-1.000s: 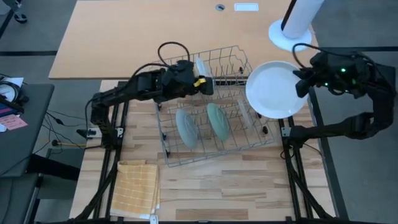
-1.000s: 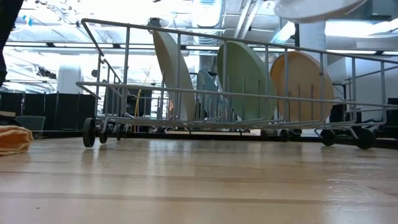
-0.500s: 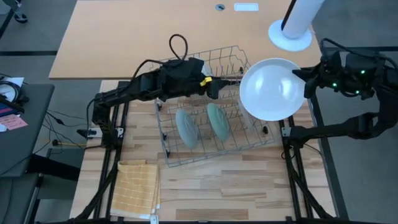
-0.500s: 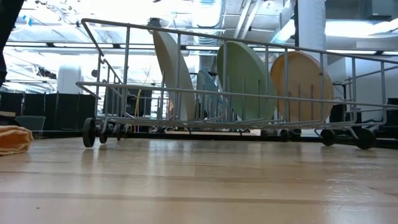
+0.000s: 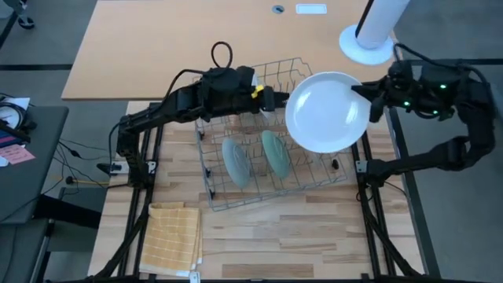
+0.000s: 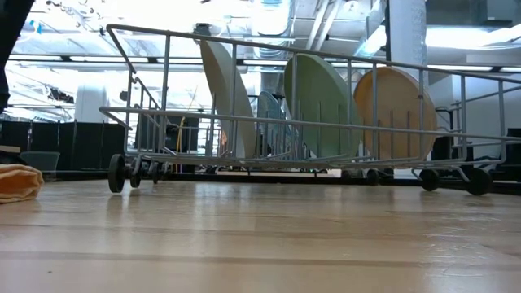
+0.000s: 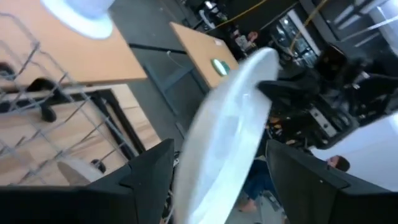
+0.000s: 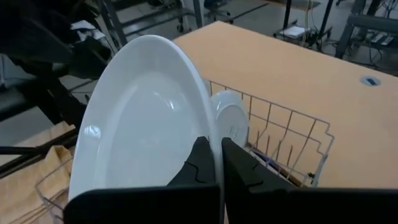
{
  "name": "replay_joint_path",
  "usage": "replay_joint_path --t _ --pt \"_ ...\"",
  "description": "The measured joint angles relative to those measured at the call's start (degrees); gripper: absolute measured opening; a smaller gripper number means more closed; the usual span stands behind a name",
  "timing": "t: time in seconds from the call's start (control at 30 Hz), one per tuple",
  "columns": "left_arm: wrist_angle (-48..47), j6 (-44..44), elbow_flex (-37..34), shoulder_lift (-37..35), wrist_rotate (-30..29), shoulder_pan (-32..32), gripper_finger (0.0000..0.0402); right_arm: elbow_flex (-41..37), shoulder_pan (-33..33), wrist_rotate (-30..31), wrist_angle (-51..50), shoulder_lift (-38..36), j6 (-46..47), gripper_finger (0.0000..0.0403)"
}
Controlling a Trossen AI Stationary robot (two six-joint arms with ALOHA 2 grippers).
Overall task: Sort dishes
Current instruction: Put the white plate in the dish rack
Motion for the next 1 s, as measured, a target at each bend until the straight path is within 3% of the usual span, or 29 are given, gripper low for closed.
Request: replay_joint_path --t 0.17,0.33,0.47,0.7,0.83,1.0 --pt "2.54 5.05 -0.02 0.00 -0.52 -0.81 0.0247 -0.02 0.03 -0.89 0.74 2.19 0.01 0.0000" --pt "-1.86 5.52 -0.02 0.02 -5.25 -0.98 0.0247 -0.02 1.14 -0.93 1.81 2.79 -0.05 0.0000" --pt "-2.82 5.94 -0.02 0.02 -5.60 -0.96 0.0246 -0.02 1.40 -0.93 2.23 3.05 -0.66 0.0000" --pt "-0.78 7.95 -0.02 2.78 3.50 -0.93 0.0243 0.00 1.38 -0.93 4.04 3.87 -3.85 0.0000" --pt "-0.58 8.81 0.02 4.43 4.06 -1.26 0.0206 0.00 1.40 -1.44 3.87 4.41 -4.71 0.0000" --pt "-1.02 9.53 -0.07 4.44 3.84 -1.42 0.0128 0.04 1.40 -1.79 3.40 4.55 -4.74 0.0000"
